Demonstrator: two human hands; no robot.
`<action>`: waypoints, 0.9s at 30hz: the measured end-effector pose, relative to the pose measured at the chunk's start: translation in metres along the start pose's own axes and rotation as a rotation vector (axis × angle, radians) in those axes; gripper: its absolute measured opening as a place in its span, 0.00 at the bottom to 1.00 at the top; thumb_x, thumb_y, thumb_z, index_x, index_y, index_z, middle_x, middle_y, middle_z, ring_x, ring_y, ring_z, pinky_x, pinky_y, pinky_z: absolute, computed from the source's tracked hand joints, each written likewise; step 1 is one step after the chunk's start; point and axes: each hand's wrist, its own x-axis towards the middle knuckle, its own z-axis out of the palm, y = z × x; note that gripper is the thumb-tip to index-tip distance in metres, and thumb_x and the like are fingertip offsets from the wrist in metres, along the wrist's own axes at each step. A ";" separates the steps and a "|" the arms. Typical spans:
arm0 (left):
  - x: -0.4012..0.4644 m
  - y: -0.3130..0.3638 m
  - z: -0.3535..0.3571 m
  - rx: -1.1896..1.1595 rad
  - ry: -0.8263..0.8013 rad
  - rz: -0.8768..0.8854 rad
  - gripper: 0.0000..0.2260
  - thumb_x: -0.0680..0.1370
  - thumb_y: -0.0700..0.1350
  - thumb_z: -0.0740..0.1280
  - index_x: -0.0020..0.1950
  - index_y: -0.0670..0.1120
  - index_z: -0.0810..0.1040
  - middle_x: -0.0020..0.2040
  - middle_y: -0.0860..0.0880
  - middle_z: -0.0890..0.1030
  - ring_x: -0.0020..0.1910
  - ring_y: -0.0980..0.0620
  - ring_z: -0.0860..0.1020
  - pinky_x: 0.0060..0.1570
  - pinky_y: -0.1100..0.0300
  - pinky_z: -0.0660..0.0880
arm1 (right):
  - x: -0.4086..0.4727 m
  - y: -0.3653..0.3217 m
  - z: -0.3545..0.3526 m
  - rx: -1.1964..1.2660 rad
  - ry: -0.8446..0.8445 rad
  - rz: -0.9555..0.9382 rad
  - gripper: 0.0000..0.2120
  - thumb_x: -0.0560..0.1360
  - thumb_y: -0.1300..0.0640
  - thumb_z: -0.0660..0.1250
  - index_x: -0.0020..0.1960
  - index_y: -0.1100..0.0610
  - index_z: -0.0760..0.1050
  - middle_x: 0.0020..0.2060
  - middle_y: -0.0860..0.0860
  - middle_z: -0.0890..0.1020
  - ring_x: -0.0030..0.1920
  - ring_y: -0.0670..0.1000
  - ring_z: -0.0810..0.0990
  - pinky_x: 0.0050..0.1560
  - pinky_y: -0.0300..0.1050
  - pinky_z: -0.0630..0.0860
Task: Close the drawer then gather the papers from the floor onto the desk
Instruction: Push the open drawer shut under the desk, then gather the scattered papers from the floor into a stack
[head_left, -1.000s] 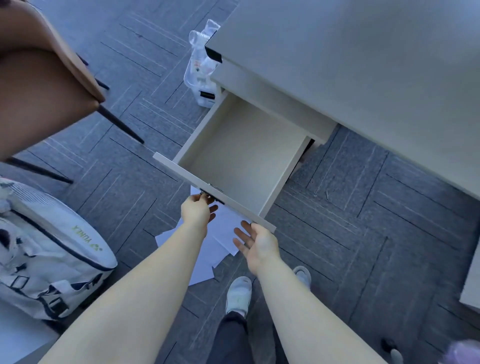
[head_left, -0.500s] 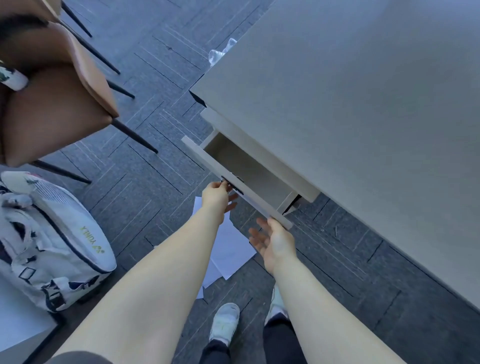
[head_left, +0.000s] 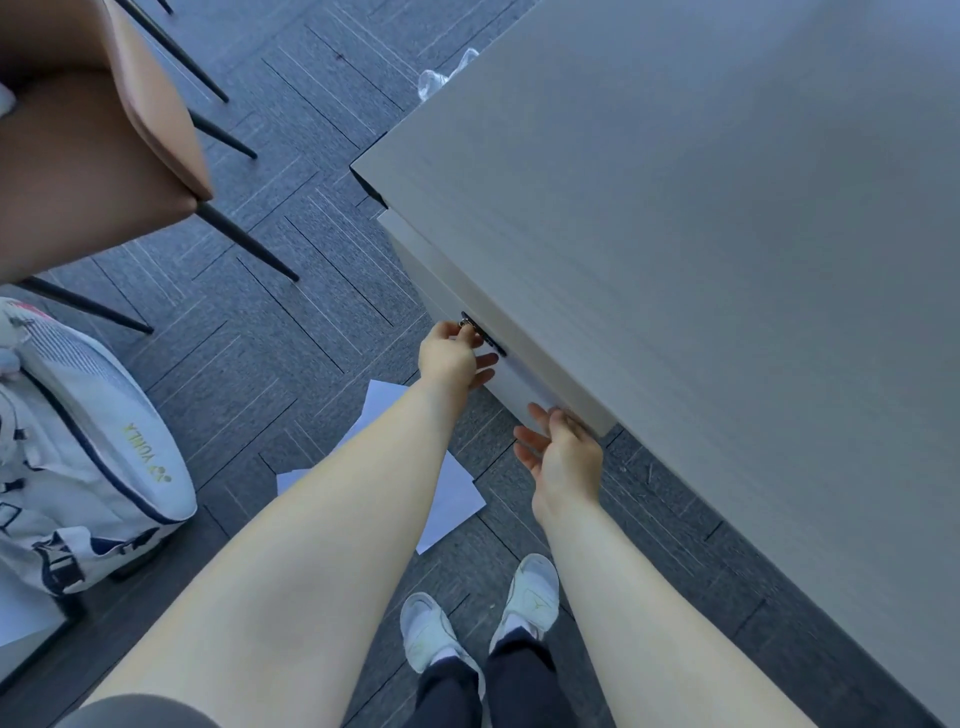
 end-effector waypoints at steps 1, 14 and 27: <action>0.001 0.000 0.000 0.010 0.003 0.011 0.05 0.81 0.45 0.60 0.52 0.44 0.69 0.52 0.45 0.79 0.33 0.48 0.80 0.35 0.55 0.78 | 0.001 0.001 0.000 -0.011 0.003 -0.011 0.07 0.81 0.55 0.59 0.50 0.52 0.75 0.54 0.53 0.85 0.36 0.49 0.83 0.37 0.44 0.78; 0.011 -0.013 -0.023 1.158 0.194 0.694 0.10 0.80 0.46 0.57 0.54 0.40 0.71 0.45 0.34 0.81 0.43 0.33 0.77 0.36 0.50 0.65 | 0.003 0.009 -0.008 -0.121 -0.056 -0.074 0.10 0.81 0.56 0.57 0.60 0.52 0.72 0.54 0.49 0.84 0.34 0.48 0.80 0.36 0.42 0.77; 0.012 -0.042 -0.048 0.547 -0.040 0.313 0.27 0.75 0.64 0.56 0.61 0.44 0.73 0.55 0.43 0.82 0.51 0.40 0.82 0.53 0.48 0.75 | 0.006 0.043 0.004 -0.306 -0.167 -0.076 0.13 0.80 0.60 0.58 0.63 0.55 0.70 0.46 0.54 0.83 0.31 0.52 0.77 0.32 0.44 0.72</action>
